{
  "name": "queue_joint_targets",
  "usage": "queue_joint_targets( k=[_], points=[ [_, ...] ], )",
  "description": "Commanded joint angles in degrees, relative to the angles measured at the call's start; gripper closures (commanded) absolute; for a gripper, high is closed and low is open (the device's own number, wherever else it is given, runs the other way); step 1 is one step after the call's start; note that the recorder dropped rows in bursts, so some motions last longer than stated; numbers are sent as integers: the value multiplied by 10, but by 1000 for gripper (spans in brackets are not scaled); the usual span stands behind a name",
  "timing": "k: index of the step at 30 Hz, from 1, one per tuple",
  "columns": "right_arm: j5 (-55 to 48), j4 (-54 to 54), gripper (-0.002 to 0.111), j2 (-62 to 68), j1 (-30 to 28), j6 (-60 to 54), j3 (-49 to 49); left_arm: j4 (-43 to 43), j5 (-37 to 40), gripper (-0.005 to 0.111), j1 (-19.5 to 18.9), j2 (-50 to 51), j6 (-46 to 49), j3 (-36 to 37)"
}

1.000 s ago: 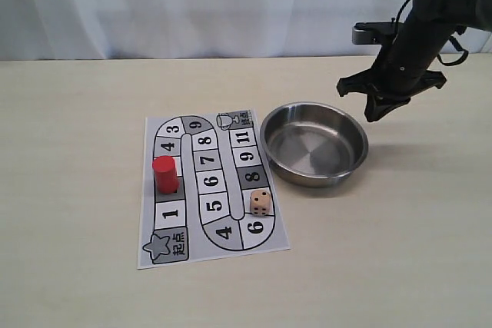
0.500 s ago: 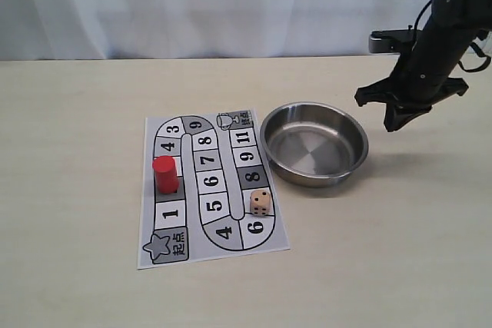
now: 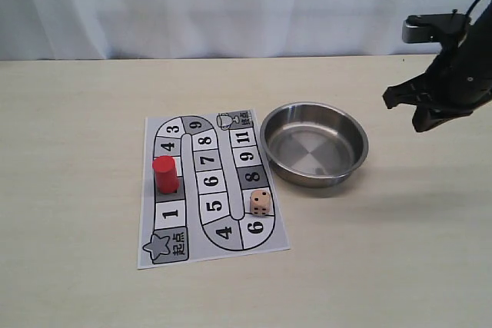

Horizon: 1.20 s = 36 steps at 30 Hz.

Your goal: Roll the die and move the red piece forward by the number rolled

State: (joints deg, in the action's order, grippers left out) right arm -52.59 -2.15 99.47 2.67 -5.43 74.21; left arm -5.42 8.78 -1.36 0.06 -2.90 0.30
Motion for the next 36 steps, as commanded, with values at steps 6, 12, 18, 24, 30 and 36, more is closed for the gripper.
queue_joint_targets(
  k=[6, 12, 18, 24, 30, 36],
  points=[
    [43, 5, 104, -328, -2, 5, -163, 1, -7, 107, 0, -1, -1, -3],
    [45, 1, 104, -594, -2, 8, -206, 1, -7, 107, 0, -1, -1, -3],
    [33, 1, 104, -825, -2, 8, -206, 1, -7, 107, 0, -1, -1, -3],
    [42, 1, 104, -967, -2, -16, -219, 1, -7, 107, 0, -1, -1, -3],
    [49, 5, 104, -995, 0, -15, -253, 1, -6, 107, 0, -1, -1, -3],
    [97, 0, 104, -995, 0, -15, -317, 1, -6, 107, 0, -1, -1, -3]
  ],
)
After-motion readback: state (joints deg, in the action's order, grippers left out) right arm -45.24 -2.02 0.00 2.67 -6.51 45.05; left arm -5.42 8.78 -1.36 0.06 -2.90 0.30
